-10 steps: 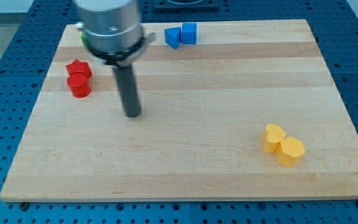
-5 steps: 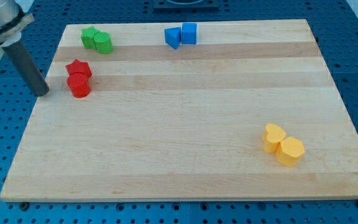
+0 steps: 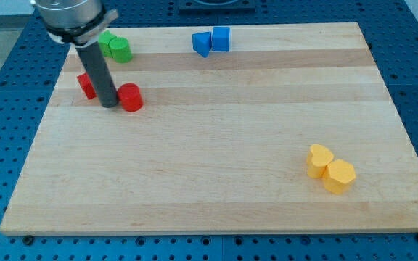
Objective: Push the red circle to the center of the board
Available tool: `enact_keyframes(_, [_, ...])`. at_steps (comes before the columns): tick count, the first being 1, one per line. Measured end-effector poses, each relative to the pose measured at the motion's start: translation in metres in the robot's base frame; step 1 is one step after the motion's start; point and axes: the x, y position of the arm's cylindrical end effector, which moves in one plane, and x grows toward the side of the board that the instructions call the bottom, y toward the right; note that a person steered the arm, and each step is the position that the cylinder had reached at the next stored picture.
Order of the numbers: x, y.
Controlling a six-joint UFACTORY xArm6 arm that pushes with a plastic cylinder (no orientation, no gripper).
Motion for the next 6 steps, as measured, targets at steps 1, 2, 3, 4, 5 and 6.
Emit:
enact_keyframes(1, [-0.001, 0.027])
enact_keyframes(2, [-0.008, 0.042])
enact_keyframes(3, [-0.02, 0.053])
enact_keyframes(4, [-0.031, 0.067])
enact_keyframes(5, [-0.035, 0.089])
enact_keyframes(6, [-0.036, 0.113])
